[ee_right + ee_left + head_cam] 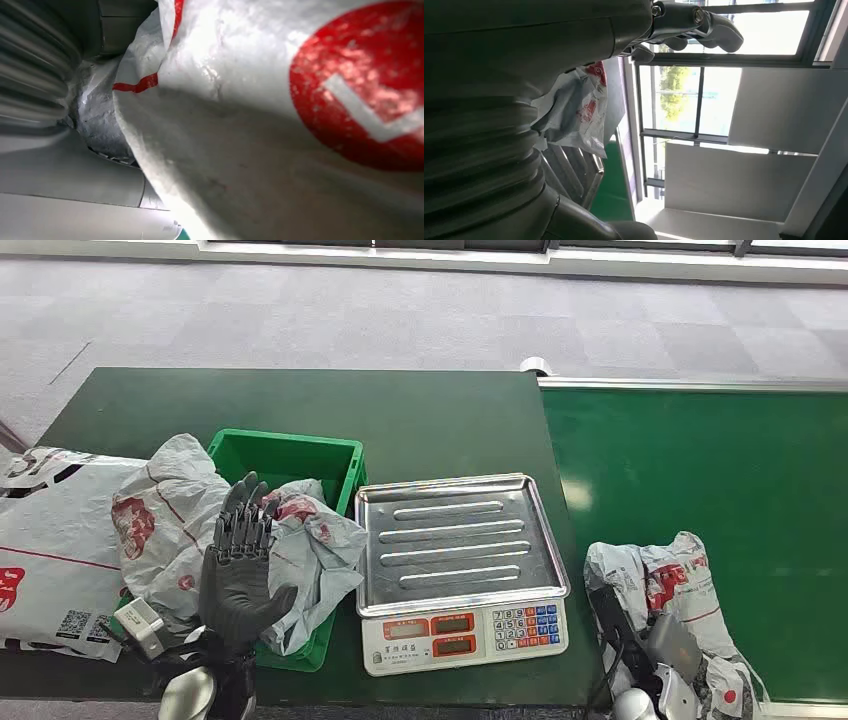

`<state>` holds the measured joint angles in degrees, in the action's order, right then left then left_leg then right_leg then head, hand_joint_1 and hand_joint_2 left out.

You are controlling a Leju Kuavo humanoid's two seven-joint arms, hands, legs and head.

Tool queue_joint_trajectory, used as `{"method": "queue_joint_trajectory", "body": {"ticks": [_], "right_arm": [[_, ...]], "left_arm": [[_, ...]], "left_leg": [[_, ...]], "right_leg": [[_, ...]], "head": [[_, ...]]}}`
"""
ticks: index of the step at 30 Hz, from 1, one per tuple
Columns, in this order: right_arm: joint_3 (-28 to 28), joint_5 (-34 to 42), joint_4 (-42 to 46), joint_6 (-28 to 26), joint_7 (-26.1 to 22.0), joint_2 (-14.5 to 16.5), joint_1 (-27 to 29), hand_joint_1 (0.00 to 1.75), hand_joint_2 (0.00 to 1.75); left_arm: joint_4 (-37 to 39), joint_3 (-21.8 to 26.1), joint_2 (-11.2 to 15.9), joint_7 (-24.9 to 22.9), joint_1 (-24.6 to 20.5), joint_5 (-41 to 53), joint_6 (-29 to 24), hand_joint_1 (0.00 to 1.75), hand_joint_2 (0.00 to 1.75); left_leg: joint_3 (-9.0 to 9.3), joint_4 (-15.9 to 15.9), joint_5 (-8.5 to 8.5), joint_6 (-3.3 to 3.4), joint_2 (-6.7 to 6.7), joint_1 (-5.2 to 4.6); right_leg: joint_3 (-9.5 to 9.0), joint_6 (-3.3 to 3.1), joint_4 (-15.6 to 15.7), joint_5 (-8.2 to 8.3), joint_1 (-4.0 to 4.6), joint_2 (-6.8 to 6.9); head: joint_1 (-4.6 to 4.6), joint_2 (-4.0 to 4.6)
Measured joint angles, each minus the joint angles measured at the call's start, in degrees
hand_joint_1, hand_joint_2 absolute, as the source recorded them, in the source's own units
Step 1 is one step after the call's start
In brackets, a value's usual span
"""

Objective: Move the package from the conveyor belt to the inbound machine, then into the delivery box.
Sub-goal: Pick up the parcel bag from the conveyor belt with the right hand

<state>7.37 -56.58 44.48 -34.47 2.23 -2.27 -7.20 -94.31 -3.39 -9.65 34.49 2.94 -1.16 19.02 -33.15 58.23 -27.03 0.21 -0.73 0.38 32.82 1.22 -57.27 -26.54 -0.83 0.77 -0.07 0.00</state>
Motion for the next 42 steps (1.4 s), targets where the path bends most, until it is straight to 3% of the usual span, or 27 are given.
{"method": "queue_joint_trajectory", "body": {"ticks": [17,19,22,25,29,35,42], "right_arm": [[-0.1,1.0,0.0,0.0,-1.0,0.0,0.0,1.75,1.75],[0.2,7.3,0.0,0.0,-6.8,0.1,-0.1,1.75,1.75],[1.8,29.5,1.5,1.2,-24.1,0.6,-0.4,1.75,1.75],[4.6,52.9,8.4,3.2,-35.7,2.1,0.0,1.75,1.75],[9.2,69.5,26.2,3.2,-40.6,4.8,3.9,1.75,1.75],[17.9,73.5,53.3,2.0,-42.4,10.6,6.3,1.75,1.75],[23.2,72.1,66.4,-5.9,-42.3,14.4,5.1,1.75,1.75]], "left_arm": [[0.0,0.0,0.5,0.2,0.0,0.0,-0.2,0.0,1.75],[-0.1,0.0,0.5,0.8,0.2,-0.2,-0.7,0.0,1.75],[-1.0,0.0,0.7,2.1,1.2,-0.7,-1.3,0.0,1.75],[-1.3,0.0,0.9,3.2,1.5,-0.9,-0.4,0.0,1.75],[-0.9,0.0,1.1,4.3,1.8,-0.9,1.8,0.0,1.75],[-0.3,0.0,1.6,5.4,2.0,-1.3,2.7,0.0,1.75],[-0.5,0.0,1.8,5.5,2.6,-1.4,2.8,0.0,1.75]], "left_leg": [[-0.03,0.0,0.0,0.0,-0.01,0.0],[-0.12,0.0,0.0,0.0,-0.01,-0.01],[-0.56,0.0,0.0,-0.01,0.01,-0.06],[-0.48,0.0,0.09,0.0,-0.06,-0.1],[-0.64,0.0,0.26,-0.05,-0.7,-0.1],[-0.71,0.0,0.22,-0.13,-0.72,-0.08],[-0.66,0.0,0.21,-0.12,-0.71,-0.07]], "right_leg": [[-0.06,0.01,0.0,0.0,-0.01,0.0],[-0.08,0.02,0.0,0.03,-0.01,0.01],[0.08,0.03,-0.1,0.09,-0.05,-0.01],[0.38,0.03,-0.1,0.16,-0.1,0.06],[0.46,-0.01,-0.2,0.17,-0.09,0.61],[0.55,-0.09,-0.2,0.02,-0.06,0.68],[0.46,-0.11,-0.2,0.0,-0.05,0.69]], "head": [[0.0,0.01],[0.01,0.0],[0.01,0.0],[-0.01,0.0],[0.02,0.0],[0.02,0.0],[0.01,0.0]]}}
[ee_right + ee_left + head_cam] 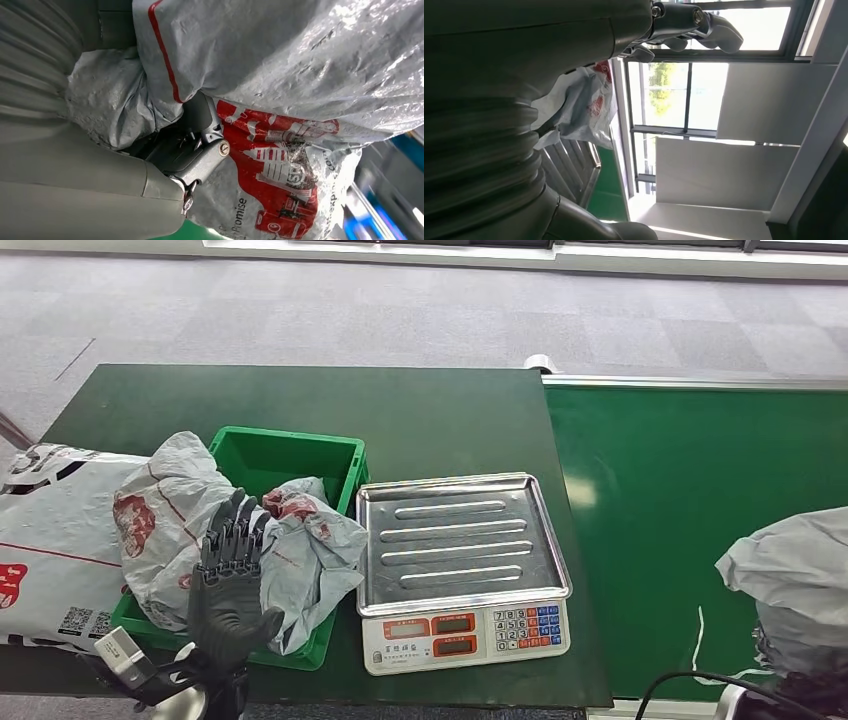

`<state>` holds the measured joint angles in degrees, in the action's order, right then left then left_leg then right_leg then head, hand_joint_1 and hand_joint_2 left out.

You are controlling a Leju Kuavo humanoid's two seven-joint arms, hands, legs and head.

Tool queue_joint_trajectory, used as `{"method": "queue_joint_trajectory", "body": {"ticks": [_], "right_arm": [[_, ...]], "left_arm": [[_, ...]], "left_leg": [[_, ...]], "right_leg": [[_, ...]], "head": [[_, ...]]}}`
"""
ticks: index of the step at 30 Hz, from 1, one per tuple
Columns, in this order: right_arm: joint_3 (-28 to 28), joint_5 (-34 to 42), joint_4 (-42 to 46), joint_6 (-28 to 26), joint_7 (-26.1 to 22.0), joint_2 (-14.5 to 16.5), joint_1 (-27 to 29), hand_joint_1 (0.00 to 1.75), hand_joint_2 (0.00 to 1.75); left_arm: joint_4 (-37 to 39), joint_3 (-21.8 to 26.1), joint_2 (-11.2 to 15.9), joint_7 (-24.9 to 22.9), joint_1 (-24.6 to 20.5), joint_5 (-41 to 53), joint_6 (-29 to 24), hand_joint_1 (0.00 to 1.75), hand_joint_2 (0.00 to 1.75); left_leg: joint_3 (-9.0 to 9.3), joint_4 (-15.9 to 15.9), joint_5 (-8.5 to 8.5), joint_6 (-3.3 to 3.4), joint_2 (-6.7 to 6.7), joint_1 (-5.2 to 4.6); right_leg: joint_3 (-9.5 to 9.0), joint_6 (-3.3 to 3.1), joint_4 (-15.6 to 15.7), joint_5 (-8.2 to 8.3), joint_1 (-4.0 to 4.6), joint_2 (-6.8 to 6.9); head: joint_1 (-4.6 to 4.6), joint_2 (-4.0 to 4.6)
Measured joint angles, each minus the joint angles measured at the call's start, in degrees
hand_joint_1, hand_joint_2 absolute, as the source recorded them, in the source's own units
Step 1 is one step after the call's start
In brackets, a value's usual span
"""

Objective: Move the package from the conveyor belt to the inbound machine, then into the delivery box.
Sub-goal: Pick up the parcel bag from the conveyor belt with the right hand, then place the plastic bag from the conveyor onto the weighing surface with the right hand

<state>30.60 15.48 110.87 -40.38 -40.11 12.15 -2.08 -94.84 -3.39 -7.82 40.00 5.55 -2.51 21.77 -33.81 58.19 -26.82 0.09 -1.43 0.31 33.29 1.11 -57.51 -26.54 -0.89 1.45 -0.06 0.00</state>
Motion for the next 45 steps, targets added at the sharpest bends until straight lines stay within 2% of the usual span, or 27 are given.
{"method": "queue_joint_trajectory", "body": {"ticks": [5,7,9,12,14,17,20,23,26,30,38,45], "right_arm": [[0.6,-4.1,2.4,-12.0,1.8,1.2,-2.2,1.75,1.75],[-1.2,-9.2,1.2,-16.3,5.9,0.6,-3.7,1.75,1.75],[-6.2,-15.9,-3.2,-17.5,12.1,-1.2,-7.5,1.75,1.75],[-18.5,-25.3,-16.6,-17.5,21.4,-4.0,-17.9,1.75,1.75],[-26.9,-28.4,-28.7,-17.4,25.4,-4.4,-26.2,1.75,1.75],[-37.3,-28.7,-47.4,-16.0,26.6,-3.4,-36.2,1.75,1.75],[-42.9,-28.5,-59.5,-11.3,25.4,-2.4,-40.8,1.75,1.75],[-45.8,-27.1,-66.3,-5.7,25.9,-2.0,-42.7,1.75,1.75],[-47.3,-24.9,-71.9,-2.7,27.1,-1.5,-43.6,1.75,1.75],[-49.7,-24.9,-77.9,-2.3,25.2,0.1,-44.1,1.75,1.75],[-52.7,-25.0,-81.4,-1.4,26.5,3.1,-45.2,1.75,1.75],[-56.3,-21.3,-82.5,-1.4,26.5,4.8,-44.9,1.75,1.75]], "left_arm": [[-0.6,0.0,0.0,0.1,0.2,1.3,-0.8,0.0,1.75],[-1.2,0.4,-0.1,0.2,0.2,2.0,-1.8,0.0,1.75],[-1.8,1.2,-0.1,0.3,-0.4,2.0,-2.4,0.0,1.75],[-2.0,2.3,-0.2,0.3,-3.0,1.5,-3.4,0.0,1.75],[-1.9,3.2,-0.2,0.0,-5.2,1.1,-4.9,0.0,1.75],[-1.8,4.7,-0.8,-1.3,-8.2,1.1,-9.1,0.0,1.75],[-1.8,5.7,-1.1,-2.0,-9.6,1.2,-10.5,0.0,1.75],[-1.9,6.4,-1.4,-1.8,-9.8,1.4,-12.2,0.0,1.75],[-3.1,7.7,-2.4,-1.2,-9.8,2.1,-17.4,0.0,1.75],[-7.0,9.8,-3.3,-1.1,-9.0,2.0,-21.0,0.0,1.75],[-9.9,11.9,-3.6,-1.1,-8.5,0.8,-21.9,0.0,1.75],[-9.6,12.3,-3.8,-1.1,-9.9,0.7,-22.2,0.0,1.75]], "left_leg": [[-0.12,0.0,0.0,0.0,-0.02,0.01],[-0.34,0.0,-0.06,-0.04,0.02,0.01],[-0.38,-0.1,-0.09,-0.1,0.25,0.01],[-0.38,-0.1,0.16,-0.16,0.52,0.03],[-0.34,0.0,0.44,-0.24,0.46,0.06],[-0.29,-0.1,0.94,-0.4,-0.17,0.11],[-0.61,-0.1,1.17,-0.55,-1.07,0.24],[-0.84,-0.1,1.2,-0.6,-1.34,0.33],[-0.96,-0.1,1.17,-0.59,-1.27,0.34],[-1.04,-0.1,1.14,-0.55,-1.19,0.32],[-1.14,-0.1,1.16,-0.57,-1.15,0.33],[-1.2,-0.1,1.19,-0.61,-1.14,0.33]], "right_leg": [[-0.14,0.0,0.0,-0.01,0.02,0.02],[-0.21,-0.03,0.0,-0.03,0.03,-0.01],[-0.16,-0.08,0.0,0.05,0.03,-0.26],[0.03,-0.13,-0.1,0.32,0.04,-0.54],[0.18,-0.2,-0.2,0.47,0.07,-0.49],[0.41,-0.29,-0.2,0.65,0.19,0.09],[0.48,-0.43,-0.3,0.61,0.37,0.98],[0.59,-0.51,-0.3,0.55,0.39,1.28],[0.7,-0.51,-0.3,0.55,0.36,1.21],[0.86,-0.51,-0.3,0.55,0.34,1.14],[0.99,-0.52,-0.3,0.55,0.37,1.11],[1.09,-0.52,-0.3,0.57,0.36,1.11]], "head": [[0.01,0.0],[0.0,0.0],[-0.01,0.0],[-0.01,0.01],[-0.02,0.0],[-0.03,0.0],[-0.02,0.0],[-0.01,0.0],[-0.01,0.0],[-0.01,0.0],[-0.01,0.0],[-0.02,0.0]]}}
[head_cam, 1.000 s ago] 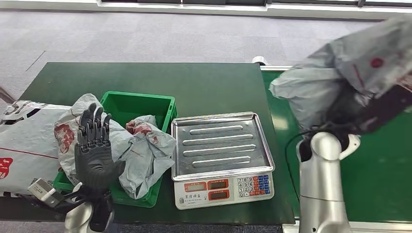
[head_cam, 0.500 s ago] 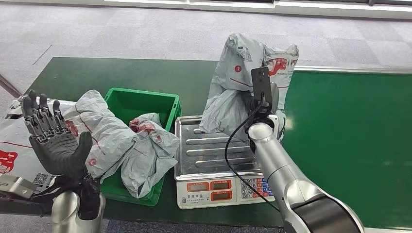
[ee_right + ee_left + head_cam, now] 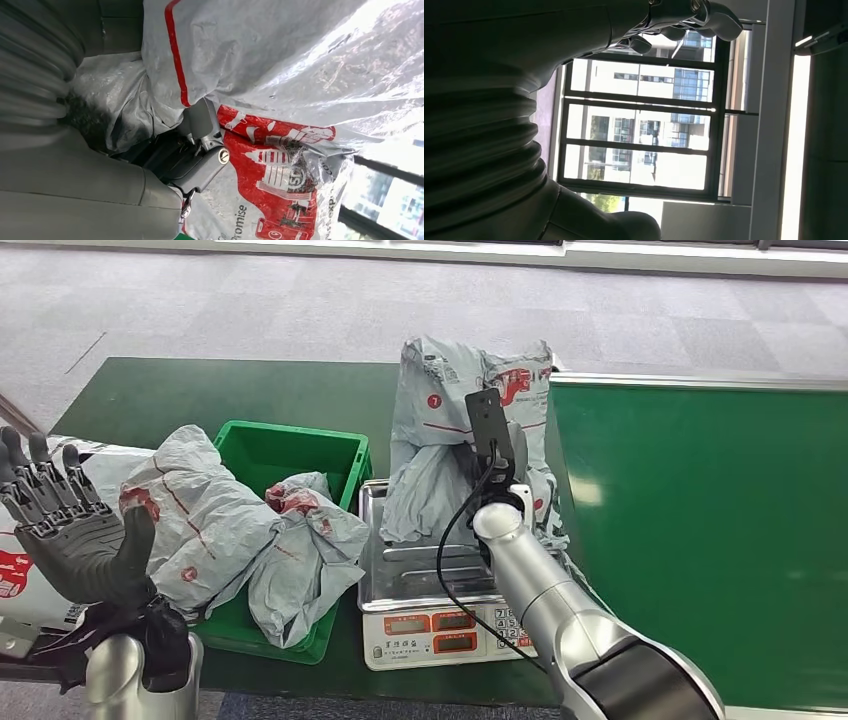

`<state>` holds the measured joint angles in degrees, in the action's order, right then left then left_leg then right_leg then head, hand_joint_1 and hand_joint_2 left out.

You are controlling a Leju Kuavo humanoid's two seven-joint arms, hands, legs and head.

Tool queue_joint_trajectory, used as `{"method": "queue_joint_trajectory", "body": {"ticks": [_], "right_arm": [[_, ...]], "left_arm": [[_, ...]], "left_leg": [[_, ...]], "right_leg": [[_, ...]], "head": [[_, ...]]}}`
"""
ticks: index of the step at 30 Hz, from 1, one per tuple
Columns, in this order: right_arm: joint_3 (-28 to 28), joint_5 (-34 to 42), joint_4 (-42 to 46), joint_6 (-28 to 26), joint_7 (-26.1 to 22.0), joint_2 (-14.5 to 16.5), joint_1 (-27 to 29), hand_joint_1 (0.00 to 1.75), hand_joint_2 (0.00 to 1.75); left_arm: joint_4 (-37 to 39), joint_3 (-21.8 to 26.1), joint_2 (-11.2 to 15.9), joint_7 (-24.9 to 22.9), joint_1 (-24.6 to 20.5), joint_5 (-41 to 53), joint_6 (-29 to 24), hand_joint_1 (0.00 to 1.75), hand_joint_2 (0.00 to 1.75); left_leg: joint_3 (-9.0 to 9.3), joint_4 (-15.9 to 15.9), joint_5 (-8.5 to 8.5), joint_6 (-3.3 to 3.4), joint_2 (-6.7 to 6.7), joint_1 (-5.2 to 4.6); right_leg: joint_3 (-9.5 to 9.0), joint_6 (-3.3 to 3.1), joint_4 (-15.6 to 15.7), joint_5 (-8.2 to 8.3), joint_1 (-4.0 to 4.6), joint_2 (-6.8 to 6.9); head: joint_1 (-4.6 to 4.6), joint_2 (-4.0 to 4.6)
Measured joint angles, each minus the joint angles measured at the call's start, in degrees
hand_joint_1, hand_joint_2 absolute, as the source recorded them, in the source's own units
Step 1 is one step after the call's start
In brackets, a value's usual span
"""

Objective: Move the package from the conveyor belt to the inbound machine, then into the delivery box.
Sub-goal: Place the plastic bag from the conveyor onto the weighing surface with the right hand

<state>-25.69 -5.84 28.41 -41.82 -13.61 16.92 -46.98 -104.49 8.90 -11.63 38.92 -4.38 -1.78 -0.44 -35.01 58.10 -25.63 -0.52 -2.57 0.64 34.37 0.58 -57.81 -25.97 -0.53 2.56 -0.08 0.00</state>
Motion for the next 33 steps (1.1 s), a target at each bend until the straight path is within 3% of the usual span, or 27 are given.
{"method": "queue_joint_trajectory", "body": {"ticks": [4,5,8,9,21,25,33], "right_arm": [[-3.1,1.5,0.0,0.0,-1.3,1.3,0.6,1.74,1.75],[-4.0,2.1,0.1,0.0,-2.0,1.6,0.7,1.5,1.75],[-7.3,4.2,1.6,0.0,-4.4,2.3,1.1,0.25,1.75],[-8.7,5.1,2.3,0.0,-4.9,2.6,1.2,0.06,1.75],[-22.4,11.1,7.0,0.7,-4.4,4.3,2.1,0.0,1.75],[-24.0,12.8,7.1,0.7,-4.8,4.3,2.1,0.0,0.0],[-26.2,16.2,7.1,0.7,-5.7,4.2,2.0,0.0,0.0]], "left_arm": [[0.5,0.0,-0.1,-0.2,-0.9,0.0,0.0,0.0,1.75],[0.6,0.0,-0.1,-0.2,-1.0,-0.1,0.0,0.0,1.75],[0.8,0.0,-0.1,-0.4,-1.3,-0.2,0.0,0.0,1.75],[0.9,0.0,-0.1,-0.4,-1.4,-0.2,-0.1,0.0,1.75],[1.4,0.0,-0.2,-0.6,-1.7,-0.2,-0.4,0.0,1.75],[1.4,0.0,-0.3,-1.0,-1.7,0.2,-0.4,0.0,1.75],[2.2,-1.3,-0.3,-3.8,-2.5,5.4,-0.2,0.0,1.75]], "left_leg": [[-0.04,0.0,0.0,0.0,0.0,0.0],[-0.04,0.0,0.0,0.0,0.01,0.0],[-0.08,0.0,0.0,-0.01,0.04,0.0],[-0.09,0.0,0.0,-0.01,0.05,0.0],[-0.1,0.0,0.0,-0.01,0.09,0.01],[-0.1,0.0,0.0,-0.01,0.08,0.0],[-0.08,0.0,0.01,-0.01,0.1,0.0]], "right_leg": [[0.04,0.0,0.0,0.0,0.01,-0.01],[0.05,0.0,0.0,0.0,0.01,-0.01],[0.1,-0.01,0.0,0.0,0.01,-0.04],[0.11,-0.01,0.0,0.0,0.01,-0.05],[0.13,-0.03,0.0,0.01,0.01,-0.06],[0.12,-0.02,0.0,0.02,0.01,-0.06],[0.15,-0.03,0.0,0.03,0.02,-0.07]], "head": [[0.0,0.0],[-0.01,0.0],[0.0,0.0],[0.0,0.0],[0.0,0.01],[-0.01,0.0],[0.01,0.0]]}}
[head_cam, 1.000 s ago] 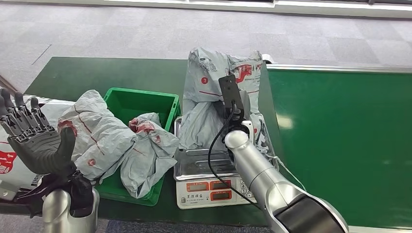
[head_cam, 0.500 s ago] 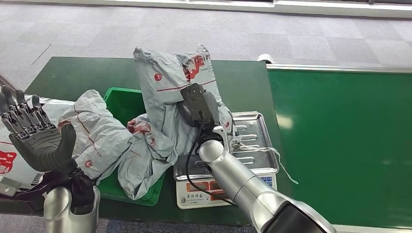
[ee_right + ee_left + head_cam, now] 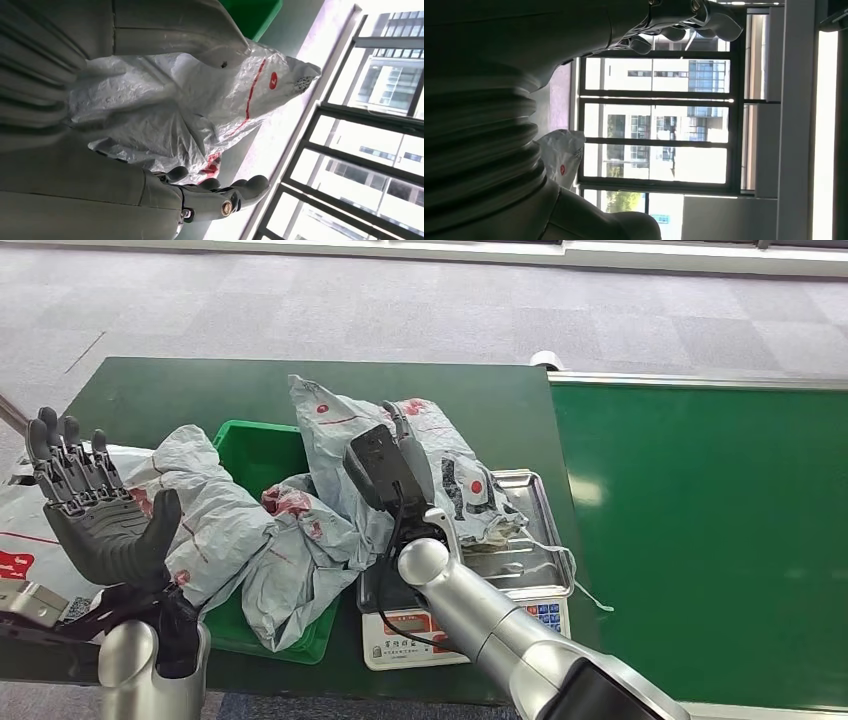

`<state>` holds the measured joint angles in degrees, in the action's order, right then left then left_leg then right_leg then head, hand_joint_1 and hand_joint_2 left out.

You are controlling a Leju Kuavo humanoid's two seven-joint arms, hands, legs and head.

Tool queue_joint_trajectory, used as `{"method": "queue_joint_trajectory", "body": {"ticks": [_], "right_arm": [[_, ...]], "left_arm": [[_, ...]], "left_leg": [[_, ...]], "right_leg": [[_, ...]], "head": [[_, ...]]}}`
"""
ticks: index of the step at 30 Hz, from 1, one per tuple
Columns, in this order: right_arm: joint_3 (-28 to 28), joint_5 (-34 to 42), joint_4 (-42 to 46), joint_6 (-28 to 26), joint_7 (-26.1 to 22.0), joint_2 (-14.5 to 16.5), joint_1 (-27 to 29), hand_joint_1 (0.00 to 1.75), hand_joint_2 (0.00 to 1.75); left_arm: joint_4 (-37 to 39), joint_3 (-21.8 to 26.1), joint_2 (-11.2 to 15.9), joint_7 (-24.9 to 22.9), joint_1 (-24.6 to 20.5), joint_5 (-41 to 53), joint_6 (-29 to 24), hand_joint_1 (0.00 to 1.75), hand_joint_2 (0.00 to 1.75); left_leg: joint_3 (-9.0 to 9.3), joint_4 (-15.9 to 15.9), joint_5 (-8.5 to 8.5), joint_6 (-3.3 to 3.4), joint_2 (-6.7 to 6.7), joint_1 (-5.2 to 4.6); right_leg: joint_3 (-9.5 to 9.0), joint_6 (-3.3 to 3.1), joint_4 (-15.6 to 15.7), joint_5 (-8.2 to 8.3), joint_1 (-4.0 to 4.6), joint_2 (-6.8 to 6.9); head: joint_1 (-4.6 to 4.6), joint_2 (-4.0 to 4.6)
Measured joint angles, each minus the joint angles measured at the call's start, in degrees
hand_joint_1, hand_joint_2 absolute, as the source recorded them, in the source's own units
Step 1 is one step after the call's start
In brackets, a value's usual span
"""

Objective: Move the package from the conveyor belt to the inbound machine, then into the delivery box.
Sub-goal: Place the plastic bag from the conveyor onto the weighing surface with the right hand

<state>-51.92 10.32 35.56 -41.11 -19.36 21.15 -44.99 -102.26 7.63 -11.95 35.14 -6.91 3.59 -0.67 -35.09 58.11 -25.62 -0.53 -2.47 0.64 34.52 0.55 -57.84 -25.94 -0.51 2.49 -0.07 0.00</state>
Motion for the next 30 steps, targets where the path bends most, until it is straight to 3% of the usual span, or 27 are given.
{"method": "queue_joint_trajectory", "body": {"ticks": [6,12,16,21,30], "right_arm": [[-0.8,0.4,0.7,0.0,-5.2,-0.7,0.5,0.0,0.0],[-0.3,-1.1,5.9,0.0,-8.6,-4.4,2.6,0.0,0.0],[1.0,-2.3,9.7,0.0,-9.9,-6.6,4.1,0.0,1.75],[7.4,-4.6,19.3,0.0,-12.4,-9.5,8.1,0.0,1.75],[14.2,-5.4,28.6,-0.2,-11.4,-11.8,11.3,0.0,1.75]], "left_arm": [[3.4,-4.7,1.3,-6.0,-4.6,12.5,-3.8,0.0,1.75],[7.4,-10.1,3.0,-9.6,-9.2,18.3,-6.2,0.0,1.75],[9.2,-11.9,3.8,-11.5,-10.9,20.6,-6.3,0.0,1.75],[12.4,-13.9,4.7,-17.3,-14.2,28.6,-6.3,0.0,1.75],[15.6,-15.0,5.2,-18.0,-16.6,29.7,-6.3,0.0,1.75]], "left_leg": [[0.02,0.0,0.05,-0.03,0.02,0.0],[0.04,0.0,0.06,-0.03,0.28,-0.01],[0.05,0.1,0.06,-0.03,0.39,-0.01],[0.05,0.1,0.06,-0.03,0.43,-0.01],[0.08,0.1,0.05,-0.03,0.68,-0.01]], "right_leg": [[0.03,-0.05,0.0,0.08,-0.01,-0.01],[0.08,-0.04,0.0,0.19,-0.03,-0.23],[0.14,-0.06,0.0,0.23,-0.03,-0.41],[0.15,-0.07,0.0,0.25,-0.01,-0.45],[0.2,-0.09,0.0,0.33,-0.01,-0.72]], "head": [[-0.01,0.0],[0.0,0.0],[-0.01,0.0],[-0.01,0.0],[0.0,0.0]]}}
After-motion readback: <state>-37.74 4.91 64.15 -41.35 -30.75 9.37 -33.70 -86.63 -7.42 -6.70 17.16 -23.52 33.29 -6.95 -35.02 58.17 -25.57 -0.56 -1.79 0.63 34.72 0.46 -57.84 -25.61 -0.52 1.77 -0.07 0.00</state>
